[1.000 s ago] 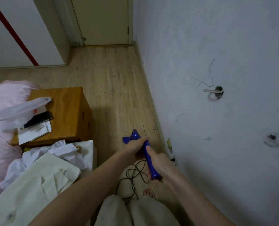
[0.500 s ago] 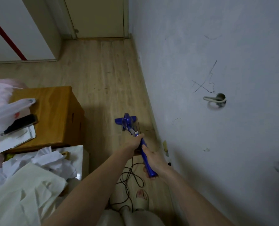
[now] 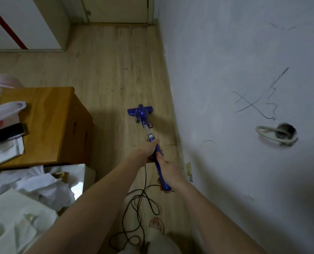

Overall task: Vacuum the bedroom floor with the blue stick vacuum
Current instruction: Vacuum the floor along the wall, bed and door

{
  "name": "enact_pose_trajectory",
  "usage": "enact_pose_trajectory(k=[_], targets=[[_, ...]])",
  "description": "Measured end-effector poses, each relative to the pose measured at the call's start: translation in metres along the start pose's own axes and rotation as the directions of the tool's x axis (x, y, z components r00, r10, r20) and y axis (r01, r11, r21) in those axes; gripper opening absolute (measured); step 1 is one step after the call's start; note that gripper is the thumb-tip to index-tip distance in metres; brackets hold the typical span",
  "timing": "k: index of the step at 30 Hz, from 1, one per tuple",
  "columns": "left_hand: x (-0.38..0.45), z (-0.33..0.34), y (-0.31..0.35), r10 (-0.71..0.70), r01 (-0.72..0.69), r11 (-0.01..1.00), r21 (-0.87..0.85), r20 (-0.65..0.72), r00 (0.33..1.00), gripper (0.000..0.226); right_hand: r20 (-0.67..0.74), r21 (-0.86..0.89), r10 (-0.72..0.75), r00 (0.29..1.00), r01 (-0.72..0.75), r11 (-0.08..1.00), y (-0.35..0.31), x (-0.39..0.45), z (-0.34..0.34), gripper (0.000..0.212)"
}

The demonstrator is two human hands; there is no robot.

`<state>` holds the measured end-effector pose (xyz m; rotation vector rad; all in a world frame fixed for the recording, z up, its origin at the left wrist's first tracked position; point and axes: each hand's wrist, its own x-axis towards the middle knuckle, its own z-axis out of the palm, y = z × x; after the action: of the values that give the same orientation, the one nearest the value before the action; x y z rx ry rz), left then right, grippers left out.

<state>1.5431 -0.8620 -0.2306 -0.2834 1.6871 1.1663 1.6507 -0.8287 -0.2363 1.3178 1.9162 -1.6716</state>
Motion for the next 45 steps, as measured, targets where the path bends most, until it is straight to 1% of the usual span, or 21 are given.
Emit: enact_pose_trajectory(k=[5,9,13,16,18,20,23,25,27,29,31,35,38,40,43,45], targets=[[0.003,0.0,0.008,0.012,-0.012,1.0,-0.018,0.031,0.999,0.029,0.013,0.017,0.0,1.0,-0.001,1.0,-0.002,0.011,-0.001,0.061],[-0.012,-0.003,-0.001,0.014,-0.012,1.0,-0.024,0.085,0.996,0.027,0.01,-0.038,-0.011,1.0,0.011,0.999,0.002,-0.007,-0.003,0.061],[-0.036,-0.003,-0.019,0.016,-0.002,0.994,-0.11,0.122,0.992,0.023,0.034,-0.028,0.039,0.999,-0.038,0.999,0.002,-0.049,-0.011,0.064],[-0.065,-0.009,-0.03,0.026,0.003,0.988,-0.154,0.185,0.982,0.024,0.002,-0.014,0.042,0.999,-0.042,0.999,-0.005,-0.088,-0.009,0.059],[-0.083,-0.019,-0.038,0.036,-0.001,0.988,-0.155,0.222,0.974,0.03,-0.021,0.022,0.074,0.997,-0.074,0.997,-0.011,-0.114,-0.001,0.058],[-0.102,-0.033,-0.047,0.038,-0.002,0.987,-0.158,0.227,0.973,0.038,-0.025,0.038,0.08,0.997,-0.079,0.996,-0.015,-0.139,0.012,0.054],[-0.131,-0.052,-0.062,0.012,0.026,0.988,-0.151,0.246,0.969,0.04,-0.026,0.039,0.061,0.998,-0.06,0.997,-0.013,-0.172,0.038,0.044],[-0.147,-0.067,-0.073,-0.018,0.047,0.994,-0.096,0.278,0.96,0.042,-0.025,0.146,0.087,0.996,-0.082,0.986,-0.012,-0.194,0.06,0.041],[-0.159,-0.084,-0.08,-0.043,0.051,0.999,-0.016,0.326,0.945,0.045,-0.02,0.301,0.155,0.988,-0.142,0.943,-0.013,-0.216,0.084,0.04],[-0.167,-0.102,-0.084,-0.068,0.044,0.996,0.071,0.372,0.926,0.041,-0.011,0.422,0.187,0.982,-0.165,0.891,-0.016,-0.231,0.109,0.038],[-0.172,-0.118,-0.086,-0.081,0.033,0.99,0.134,0.372,0.925,0.036,-0.002,0.468,0.187,0.982,-0.164,0.868,-0.018,-0.237,0.13,0.039],[-0.169,-0.132,-0.086,-0.054,0.0,0.988,0.152,0.347,0.936,0.051,-0.029,0.507,0.166,0.986,-0.128,0.852,-0.024,-0.237,0.147,0.038],[-0.165,-0.129,-0.08,-0.041,-0.017,0.986,0.167,0.338,0.94,0.05,-0.024,0.525,0.159,0.987,-0.123,0.842,-0.027,-0.231,0.144,0.041],[-0.159,-0.125,-0.078,-0.045,-0.008,0.987,0.16,0.322,0.946,0.05,-0.031,0.499,0.158,0.987,-0.121,0.858,-0.026,-0.225,0.14,0.047],[-0.145,-0.116,-0.081,-0.042,-0.003,0.987,0.159,0.285,0.958,0.047,-0.057,0.428,0.157,0.986,-0.118,0.896,-0.02,-0.212,0.131,0.042],[-0.134,-0.104,-0.079,-0.031,-0.004,0.99,0.144,0.241,0.97,0.041,-0.056,0.38,0.158,0.986,-0.125,0.917,-0.013,-0.196,0.123,0.043]])
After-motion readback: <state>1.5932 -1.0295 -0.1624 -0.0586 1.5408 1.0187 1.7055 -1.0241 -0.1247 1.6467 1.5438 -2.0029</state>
